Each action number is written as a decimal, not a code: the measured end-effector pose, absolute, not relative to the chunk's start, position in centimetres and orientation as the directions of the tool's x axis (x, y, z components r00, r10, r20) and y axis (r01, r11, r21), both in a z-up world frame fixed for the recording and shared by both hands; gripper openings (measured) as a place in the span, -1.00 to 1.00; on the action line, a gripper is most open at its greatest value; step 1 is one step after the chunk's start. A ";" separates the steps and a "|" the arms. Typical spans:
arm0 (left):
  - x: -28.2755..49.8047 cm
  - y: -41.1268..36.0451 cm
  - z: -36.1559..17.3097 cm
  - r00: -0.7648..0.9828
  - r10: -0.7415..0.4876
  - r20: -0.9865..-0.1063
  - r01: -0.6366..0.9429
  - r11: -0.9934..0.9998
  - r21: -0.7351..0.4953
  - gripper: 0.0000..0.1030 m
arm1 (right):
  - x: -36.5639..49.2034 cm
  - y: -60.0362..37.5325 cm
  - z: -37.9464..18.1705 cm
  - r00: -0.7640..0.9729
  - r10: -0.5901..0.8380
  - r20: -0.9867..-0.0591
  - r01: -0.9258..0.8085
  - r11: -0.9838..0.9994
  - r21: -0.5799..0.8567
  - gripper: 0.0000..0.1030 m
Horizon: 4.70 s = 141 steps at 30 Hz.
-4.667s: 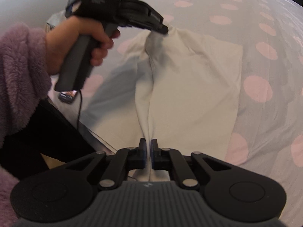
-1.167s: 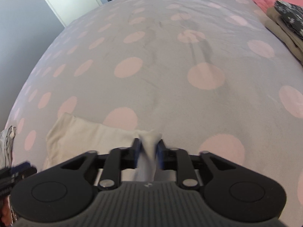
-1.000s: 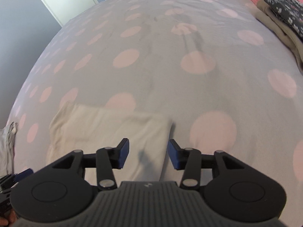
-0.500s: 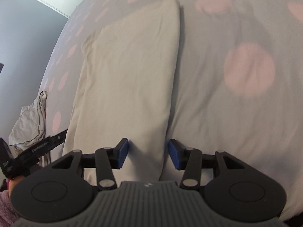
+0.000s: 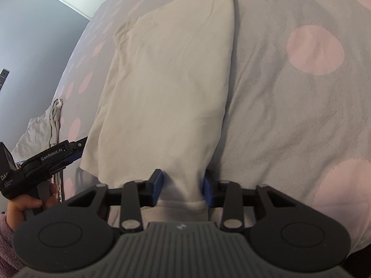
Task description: Fold clothes
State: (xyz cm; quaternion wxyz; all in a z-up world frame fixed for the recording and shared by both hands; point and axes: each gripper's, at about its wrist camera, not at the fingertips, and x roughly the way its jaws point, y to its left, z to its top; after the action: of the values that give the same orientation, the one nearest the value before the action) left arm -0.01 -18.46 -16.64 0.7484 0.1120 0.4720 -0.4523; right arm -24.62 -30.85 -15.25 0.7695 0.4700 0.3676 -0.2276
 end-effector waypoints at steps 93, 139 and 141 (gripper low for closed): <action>-9.6 -18.3 -14.4 -0.063 -0.550 -0.833 0.889 0.348 -0.297 -0.86 | -19.4 -18.9 -10.8 0.489 -0.368 -0.791 0.053 0.918 -0.394 -0.30; -16.6 -22.7 -12.4 -0.111 -0.638 -0.762 0.973 0.086 -0.214 -0.57 | -23.7 -30.5 -8.7 0.570 -0.241 -0.786 0.614 0.760 0.212 -0.94; -16.7 -23.0 -12.7 -0.110 -0.636 -0.764 0.972 0.093 -0.217 -0.57 | -23.6 -30.2 -8.6 0.577 -0.236 -0.782 0.601 0.771 0.211 -0.94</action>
State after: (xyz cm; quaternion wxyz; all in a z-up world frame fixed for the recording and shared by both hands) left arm -16.70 -23.02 -12.68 0.6305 0.2178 0.3858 -0.6373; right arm -23.60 -30.23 -8.61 0.8567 0.2342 0.3894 -0.2442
